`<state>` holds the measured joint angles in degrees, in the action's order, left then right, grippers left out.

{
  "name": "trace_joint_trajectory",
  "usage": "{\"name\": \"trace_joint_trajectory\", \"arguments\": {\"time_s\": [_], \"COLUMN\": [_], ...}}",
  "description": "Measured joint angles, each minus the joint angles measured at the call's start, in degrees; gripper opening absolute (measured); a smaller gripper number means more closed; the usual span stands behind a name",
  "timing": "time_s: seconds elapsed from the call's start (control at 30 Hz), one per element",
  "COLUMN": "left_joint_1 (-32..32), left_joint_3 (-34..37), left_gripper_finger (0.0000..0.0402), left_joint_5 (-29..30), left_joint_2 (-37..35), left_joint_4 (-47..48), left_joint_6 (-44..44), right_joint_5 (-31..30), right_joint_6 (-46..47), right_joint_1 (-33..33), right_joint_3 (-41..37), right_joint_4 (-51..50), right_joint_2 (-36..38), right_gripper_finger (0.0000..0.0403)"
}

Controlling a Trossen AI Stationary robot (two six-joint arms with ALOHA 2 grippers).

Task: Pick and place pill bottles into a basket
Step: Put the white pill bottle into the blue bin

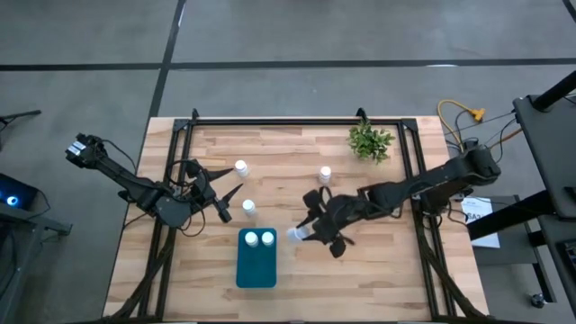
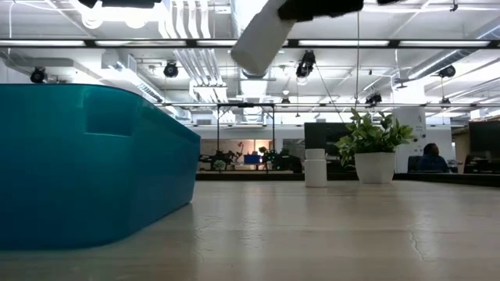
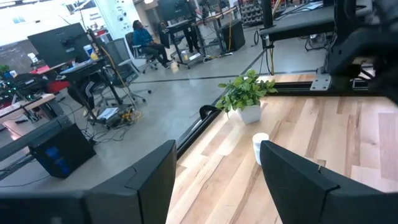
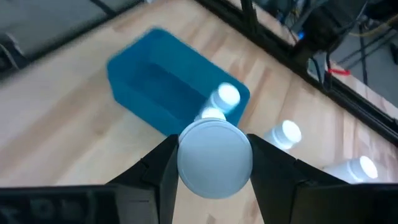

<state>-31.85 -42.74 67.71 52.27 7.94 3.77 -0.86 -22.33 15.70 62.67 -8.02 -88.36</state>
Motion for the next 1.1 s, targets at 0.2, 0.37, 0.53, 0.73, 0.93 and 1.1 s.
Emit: {"name": "trace_joint_trajectory", "arguments": {"time_s": [0.2,0.37,0.53,0.73,0.93,1.1], "left_joint_1": [0.0,0.0,0.0,0.0,0.0,0.0], "left_joint_3": [0.0,0.0,0.0,0.0,0.0,0.0], "left_gripper_finger": [0.0215,0.0215,0.0215,0.0215,0.0215,0.0215], "left_joint_5": [0.0,0.0,0.0,0.0,0.0,0.0], "left_joint_2": [0.0,0.0,0.0,0.0,0.0,0.0], "left_joint_4": [0.0,0.0,0.0,0.0,0.0,0.0], "left_joint_6": [0.0,0.0,0.0,0.0,0.0,0.0], "right_joint_5": [-1.3,-6.6,-9.8,-9.8,-2.8,-2.1], "right_joint_6": [1.0,0.8,6.5,22.0,26.3,27.1], "right_joint_1": [0.9,2.4,4.4,4.3,2.9,2.6], "right_joint_3": [6.4,17.0,27.3,37.5,46.1,53.0], "right_joint_4": [-3.9,-14.4,-22.6,-30.4,-38.9,-44.5], "right_joint_2": [-7.1,-15.2,-20.4,-23.4,-29.5,-35.7], "right_gripper_finger": [0.0149,0.0149,0.0149,0.0149,0.0149,0.0149]}}
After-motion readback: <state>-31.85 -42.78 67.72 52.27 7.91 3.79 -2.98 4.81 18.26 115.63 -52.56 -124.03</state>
